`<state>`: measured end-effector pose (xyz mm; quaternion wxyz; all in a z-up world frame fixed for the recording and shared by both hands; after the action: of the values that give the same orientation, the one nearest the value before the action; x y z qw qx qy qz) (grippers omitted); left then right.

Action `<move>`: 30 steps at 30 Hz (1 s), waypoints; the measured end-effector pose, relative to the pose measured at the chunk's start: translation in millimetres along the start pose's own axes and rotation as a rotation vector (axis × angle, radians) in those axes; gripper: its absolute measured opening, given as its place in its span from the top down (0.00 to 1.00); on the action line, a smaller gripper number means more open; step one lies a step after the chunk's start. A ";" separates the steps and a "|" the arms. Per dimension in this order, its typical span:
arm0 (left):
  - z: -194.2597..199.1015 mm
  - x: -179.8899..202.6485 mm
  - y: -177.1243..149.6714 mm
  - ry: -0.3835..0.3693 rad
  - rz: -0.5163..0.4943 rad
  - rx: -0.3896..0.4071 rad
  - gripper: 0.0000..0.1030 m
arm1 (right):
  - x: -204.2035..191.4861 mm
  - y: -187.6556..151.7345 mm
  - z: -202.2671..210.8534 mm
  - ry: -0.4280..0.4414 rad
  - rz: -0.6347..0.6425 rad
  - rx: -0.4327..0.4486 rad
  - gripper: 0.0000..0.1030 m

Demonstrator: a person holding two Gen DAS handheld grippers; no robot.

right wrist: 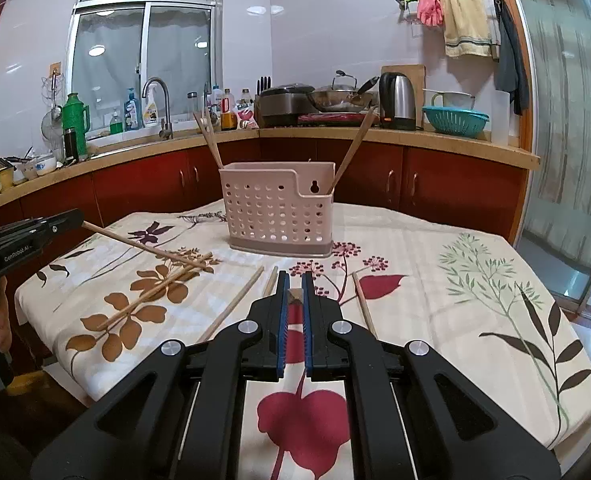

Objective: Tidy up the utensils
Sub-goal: 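Lift both held chopsticks and carry them over the pink holder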

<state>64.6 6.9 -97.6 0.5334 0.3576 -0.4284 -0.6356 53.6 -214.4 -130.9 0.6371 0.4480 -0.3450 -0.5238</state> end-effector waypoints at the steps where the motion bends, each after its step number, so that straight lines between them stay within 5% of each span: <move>1: 1.2 0.3 2.0 0.000 -0.001 0.005 0.94 | 0.1 1.3 0.8 0.000 0.000 0.003 0.94; 14: 13.4 -5.1 36.0 -0.015 -0.001 0.054 0.94 | 1.0 26.5 3.1 0.001 0.001 0.023 0.94; 30: -17.7 -14.1 63.5 -0.037 0.008 0.062 0.94 | 4.7 67.8 -31.5 0.013 0.021 0.039 0.94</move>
<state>106.7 13.8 -45.5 0.5166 0.3603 -0.4594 -0.6263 107.4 -209.0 -79.2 0.6359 0.4601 -0.3556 -0.5074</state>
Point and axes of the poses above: each gripper's, at about its wrist camera, not at the fingertips, and z roughly against the way its jaws point, x to its right, y to its top, the point moved 2 cm from there along -z, roughly the way its jaws point, and after that the axes turned 2 degrees about -y, right-handed, at the moved point
